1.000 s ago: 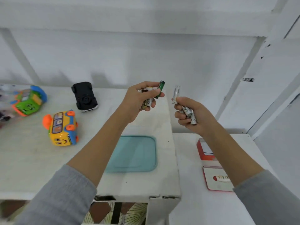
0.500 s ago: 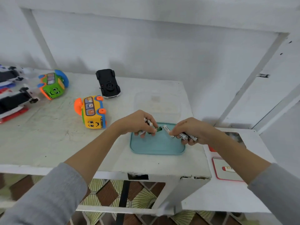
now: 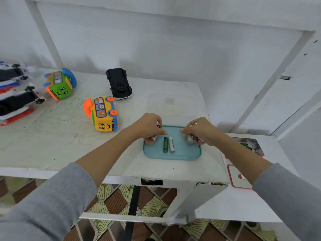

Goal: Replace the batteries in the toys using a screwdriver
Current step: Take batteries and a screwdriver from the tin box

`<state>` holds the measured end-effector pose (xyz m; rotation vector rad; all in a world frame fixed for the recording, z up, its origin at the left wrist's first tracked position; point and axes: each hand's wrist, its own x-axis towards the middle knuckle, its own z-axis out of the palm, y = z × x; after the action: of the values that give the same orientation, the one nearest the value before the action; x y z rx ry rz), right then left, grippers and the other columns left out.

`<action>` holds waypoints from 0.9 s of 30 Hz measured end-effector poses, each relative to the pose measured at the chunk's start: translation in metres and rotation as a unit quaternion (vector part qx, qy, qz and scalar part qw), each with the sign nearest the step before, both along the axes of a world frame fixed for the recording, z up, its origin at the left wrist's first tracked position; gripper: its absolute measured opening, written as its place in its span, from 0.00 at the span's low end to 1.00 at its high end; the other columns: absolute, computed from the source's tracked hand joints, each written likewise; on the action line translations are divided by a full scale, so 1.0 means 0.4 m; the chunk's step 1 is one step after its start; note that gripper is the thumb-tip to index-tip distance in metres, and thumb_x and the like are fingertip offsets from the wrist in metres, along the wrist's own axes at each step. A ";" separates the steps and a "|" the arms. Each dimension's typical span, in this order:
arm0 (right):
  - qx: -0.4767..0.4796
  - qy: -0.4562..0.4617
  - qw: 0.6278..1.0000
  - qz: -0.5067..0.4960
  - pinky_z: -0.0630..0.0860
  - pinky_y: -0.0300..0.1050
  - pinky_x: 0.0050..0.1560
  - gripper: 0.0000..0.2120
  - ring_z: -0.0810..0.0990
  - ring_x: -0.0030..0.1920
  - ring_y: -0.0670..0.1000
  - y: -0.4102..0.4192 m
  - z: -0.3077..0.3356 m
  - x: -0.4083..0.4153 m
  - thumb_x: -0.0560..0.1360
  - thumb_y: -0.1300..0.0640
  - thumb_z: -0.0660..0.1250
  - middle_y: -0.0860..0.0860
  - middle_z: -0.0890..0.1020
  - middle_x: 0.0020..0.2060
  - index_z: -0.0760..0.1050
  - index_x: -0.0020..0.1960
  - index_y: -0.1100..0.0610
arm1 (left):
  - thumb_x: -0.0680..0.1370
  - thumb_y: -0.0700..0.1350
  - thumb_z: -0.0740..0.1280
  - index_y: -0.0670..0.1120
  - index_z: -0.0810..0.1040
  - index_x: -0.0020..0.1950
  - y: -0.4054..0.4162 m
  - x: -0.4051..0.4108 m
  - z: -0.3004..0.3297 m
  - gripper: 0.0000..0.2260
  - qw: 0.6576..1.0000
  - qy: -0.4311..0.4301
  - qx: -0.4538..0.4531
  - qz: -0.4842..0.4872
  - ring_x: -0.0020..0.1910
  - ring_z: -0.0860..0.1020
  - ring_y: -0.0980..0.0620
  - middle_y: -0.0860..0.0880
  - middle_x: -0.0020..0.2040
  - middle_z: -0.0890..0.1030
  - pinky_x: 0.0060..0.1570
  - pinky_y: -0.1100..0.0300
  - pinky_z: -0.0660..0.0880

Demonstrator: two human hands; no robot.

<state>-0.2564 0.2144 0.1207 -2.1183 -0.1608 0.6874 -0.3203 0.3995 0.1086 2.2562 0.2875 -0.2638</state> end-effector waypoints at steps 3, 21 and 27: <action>0.004 -0.041 0.999 -0.017 0.61 0.32 0.19 0.10 0.68 0.20 0.50 0.009 -0.015 0.007 0.69 0.60 0.73 0.56 0.79 0.28 0.77 0.41 0.66 | 0.75 0.45 0.72 0.40 0.73 0.45 0.000 0.007 0.000 0.11 1.000 0.000 0.007 0.006 0.22 0.78 0.47 0.42 0.32 0.81 0.21 0.60 0.74; -0.078 -0.202 0.970 -0.109 0.64 0.45 0.39 0.22 0.72 0.40 0.52 0.059 -0.090 -0.039 0.76 0.37 0.56 0.50 0.74 0.37 0.69 0.45 0.58 | 0.76 0.60 0.65 0.43 0.70 0.48 -0.035 0.022 -0.015 0.20 0.992 -0.051 0.111 0.026 0.41 0.72 0.51 0.52 0.38 0.71 0.35 0.61 0.66; -0.117 -0.251 0.957 -0.092 0.65 0.45 0.37 0.21 0.73 0.39 0.53 0.064 -0.092 -0.027 0.79 0.41 0.53 0.53 0.75 0.38 0.70 0.46 0.60 | 0.81 0.50 0.61 0.42 0.68 0.50 -0.047 0.034 -0.011 0.11 0.995 -0.042 0.090 0.026 0.35 0.71 0.53 0.46 0.43 0.73 0.34 0.60 0.68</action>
<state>-0.2673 0.2400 0.0838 -2.4654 -0.1603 0.0473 -0.3067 0.3805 0.1043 2.4265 0.3374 -0.1177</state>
